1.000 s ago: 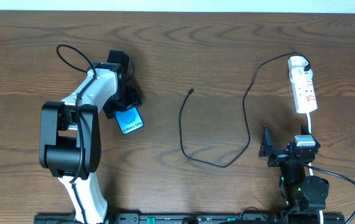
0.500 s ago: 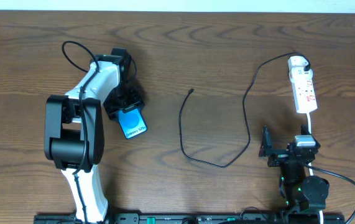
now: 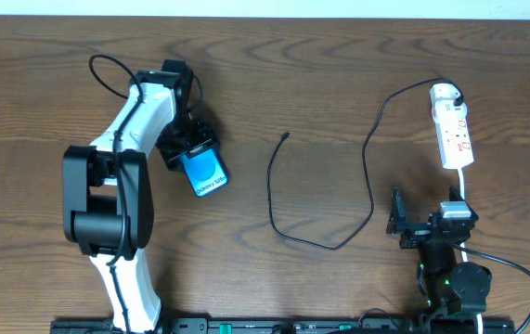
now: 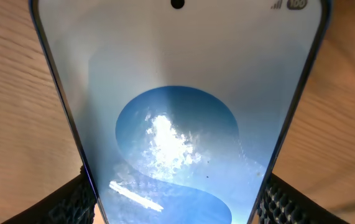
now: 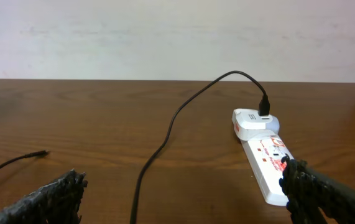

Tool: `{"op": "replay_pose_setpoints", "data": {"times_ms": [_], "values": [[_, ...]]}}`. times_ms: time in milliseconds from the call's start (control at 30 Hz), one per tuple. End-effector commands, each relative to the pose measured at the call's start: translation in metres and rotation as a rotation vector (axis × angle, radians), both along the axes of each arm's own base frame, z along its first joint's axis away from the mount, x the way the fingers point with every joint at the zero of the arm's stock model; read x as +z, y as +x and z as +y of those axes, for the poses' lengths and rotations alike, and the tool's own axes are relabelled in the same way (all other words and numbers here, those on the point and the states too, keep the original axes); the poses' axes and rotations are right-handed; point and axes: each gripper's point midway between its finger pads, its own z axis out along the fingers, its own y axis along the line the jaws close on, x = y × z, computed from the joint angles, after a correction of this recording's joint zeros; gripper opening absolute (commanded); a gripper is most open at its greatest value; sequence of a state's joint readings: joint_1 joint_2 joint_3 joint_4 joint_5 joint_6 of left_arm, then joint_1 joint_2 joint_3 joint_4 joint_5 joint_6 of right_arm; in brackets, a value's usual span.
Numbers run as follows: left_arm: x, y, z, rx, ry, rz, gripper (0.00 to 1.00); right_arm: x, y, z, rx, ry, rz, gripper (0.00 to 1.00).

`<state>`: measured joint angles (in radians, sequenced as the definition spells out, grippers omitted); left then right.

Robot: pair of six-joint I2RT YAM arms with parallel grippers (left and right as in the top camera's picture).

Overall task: Plug charger to phone and switch on socket
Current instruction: 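Carry the phone right toward the table center with the left gripper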

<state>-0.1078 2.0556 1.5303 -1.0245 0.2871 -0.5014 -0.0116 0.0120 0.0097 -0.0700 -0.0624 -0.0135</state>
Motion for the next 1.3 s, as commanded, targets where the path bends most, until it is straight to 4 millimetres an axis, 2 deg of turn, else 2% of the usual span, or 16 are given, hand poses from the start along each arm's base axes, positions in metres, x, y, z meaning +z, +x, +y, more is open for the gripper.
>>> {"op": "replay_pose_setpoints", "data": {"times_ms": [0,200,367,667,967,1267], "values": [[0.043,0.01,-0.017,0.036,-0.163,-0.082,0.69,-0.001,0.0,0.0,0.0,-0.011,-0.001,0.99],[0.074,0.014,-0.042,0.054,-0.386,-0.115,0.69,-0.001,0.0,0.0,0.0,-0.011,-0.001,0.99],[0.091,0.012,-0.06,0.144,-0.54,-0.057,0.69,-0.001,0.0,0.0,0.0,-0.011,-0.001,0.99],[0.092,0.012,-0.061,0.357,-0.539,0.065,0.69,-0.001,0.0,0.0,0.0,-0.011,-0.001,0.99],[0.094,0.012,-0.062,0.441,-0.543,0.115,0.66,-0.001,0.0,0.0,0.0,-0.011,-0.001,0.99],[0.124,0.008,-0.087,0.413,-0.764,0.184,0.67,-0.001,0.0,0.0,0.0,-0.011,-0.001,0.99]]}}
